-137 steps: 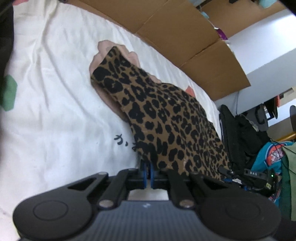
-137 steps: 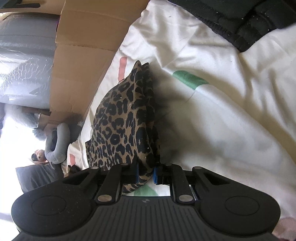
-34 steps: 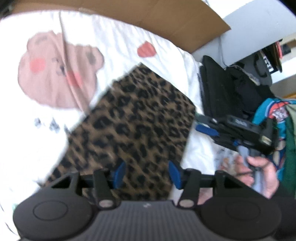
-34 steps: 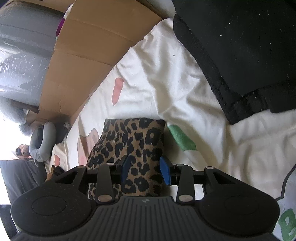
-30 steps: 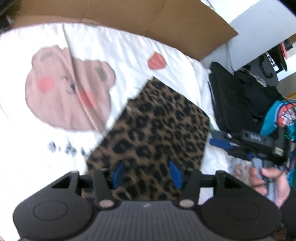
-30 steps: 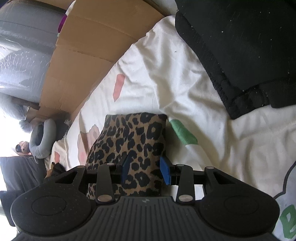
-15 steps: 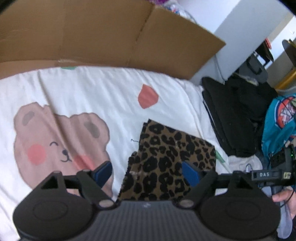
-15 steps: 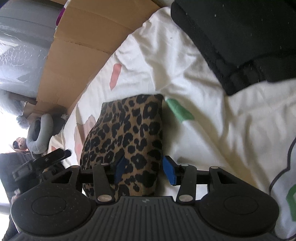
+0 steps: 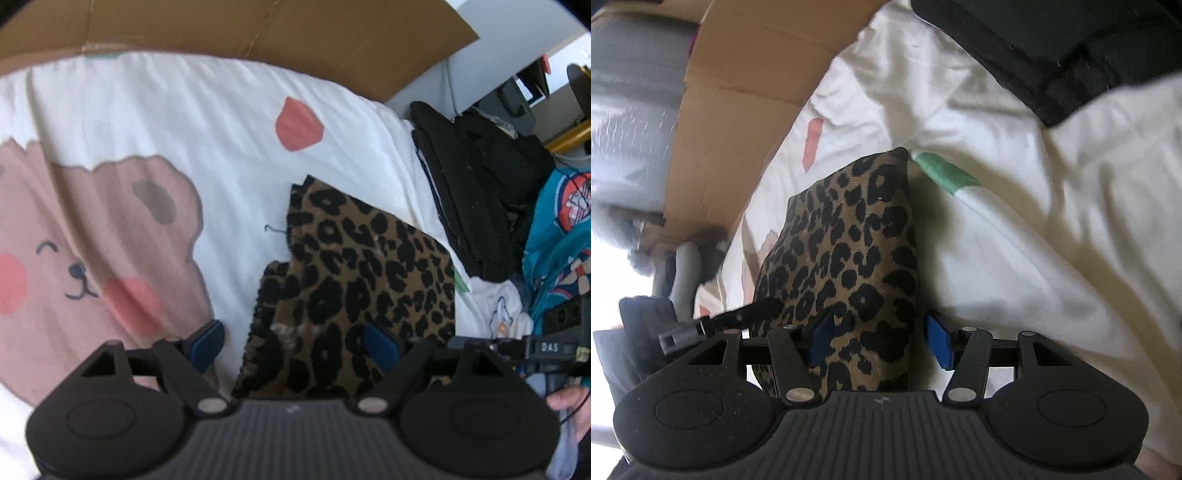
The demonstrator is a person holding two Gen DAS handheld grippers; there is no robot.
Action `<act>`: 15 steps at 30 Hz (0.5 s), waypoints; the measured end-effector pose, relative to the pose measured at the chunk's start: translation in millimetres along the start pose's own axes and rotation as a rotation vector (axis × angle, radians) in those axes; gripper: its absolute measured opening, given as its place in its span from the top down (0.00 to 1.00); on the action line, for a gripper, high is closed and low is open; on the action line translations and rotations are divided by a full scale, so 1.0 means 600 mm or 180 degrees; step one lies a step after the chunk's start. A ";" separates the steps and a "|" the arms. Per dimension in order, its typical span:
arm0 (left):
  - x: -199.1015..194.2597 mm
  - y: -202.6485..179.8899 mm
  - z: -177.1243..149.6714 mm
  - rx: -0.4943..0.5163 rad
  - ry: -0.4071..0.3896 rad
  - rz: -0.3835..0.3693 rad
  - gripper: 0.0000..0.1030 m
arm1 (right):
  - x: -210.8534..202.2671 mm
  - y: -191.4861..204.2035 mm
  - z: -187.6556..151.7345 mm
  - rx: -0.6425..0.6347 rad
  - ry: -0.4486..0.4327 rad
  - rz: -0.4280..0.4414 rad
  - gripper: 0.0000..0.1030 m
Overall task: Fold clothes
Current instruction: 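Close the left tool on the folded shorts while the right tool grips them too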
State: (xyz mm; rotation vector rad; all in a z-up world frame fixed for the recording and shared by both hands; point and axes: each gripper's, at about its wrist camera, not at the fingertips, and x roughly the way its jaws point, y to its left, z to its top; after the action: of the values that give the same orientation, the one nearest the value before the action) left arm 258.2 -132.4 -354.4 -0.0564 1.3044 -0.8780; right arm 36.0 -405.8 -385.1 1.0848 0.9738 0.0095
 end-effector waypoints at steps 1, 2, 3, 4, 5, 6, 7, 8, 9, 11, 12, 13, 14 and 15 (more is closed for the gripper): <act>0.003 0.005 -0.001 -0.0024 -0.0017 -0.0043 0.18 | 0.004 -0.003 -0.001 0.0061 -0.0007 0.0024 0.42; 0.002 0.008 -0.001 -0.0038 -0.0053 -0.0090 0.18 | 0.007 -0.004 -0.002 0.0089 -0.0018 0.0048 0.42; 0.001 0.011 -0.002 -0.0049 -0.0079 -0.0125 0.21 | 0.010 -0.002 -0.004 0.0092 -0.0002 0.0067 0.44; 0.000 0.014 -0.002 -0.0064 -0.0103 -0.0158 0.31 | 0.012 0.000 -0.005 0.0093 0.0017 0.0085 0.53; -0.001 0.017 -0.001 -0.0088 -0.0109 -0.0200 0.38 | 0.015 0.003 -0.005 0.0081 0.0043 0.0088 0.57; -0.004 0.018 0.000 -0.0095 -0.0105 -0.0229 0.47 | 0.017 0.005 -0.005 0.0069 0.0069 0.0091 0.67; -0.008 0.016 0.001 -0.0073 -0.0113 -0.0227 0.51 | 0.020 0.008 -0.006 0.0056 0.0096 0.0094 0.75; -0.012 0.015 0.002 -0.0051 -0.0121 -0.0225 0.54 | 0.019 0.012 -0.005 0.0019 0.0094 0.0101 0.79; -0.015 0.014 0.003 -0.0029 -0.0129 -0.0224 0.58 | 0.017 0.017 -0.004 -0.0024 0.0091 0.0109 0.83; -0.023 0.014 0.005 -0.0043 -0.0140 -0.0254 0.63 | 0.010 0.026 0.000 -0.0083 0.0080 0.0122 0.83; -0.026 0.017 0.006 -0.0073 -0.0139 -0.0285 0.63 | 0.009 0.027 0.000 -0.0087 0.0081 0.0127 0.83; -0.026 0.019 0.007 -0.0108 -0.0127 -0.0308 0.62 | 0.007 0.028 0.000 -0.0091 0.0082 0.0133 0.83; -0.024 0.022 0.008 -0.0146 -0.0107 -0.0317 0.61 | 0.006 0.028 0.001 -0.0094 0.0084 0.0138 0.83; -0.020 0.024 0.009 -0.0172 -0.0086 -0.0320 0.58 | 0.007 0.026 0.001 -0.0070 0.0088 0.0132 0.81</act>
State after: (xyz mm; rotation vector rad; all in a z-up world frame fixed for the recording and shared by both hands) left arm 270.4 -118.1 -350.0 -0.1771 1.3091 -0.9244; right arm 45.8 -396.2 -376.3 1.0872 0.9737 0.0690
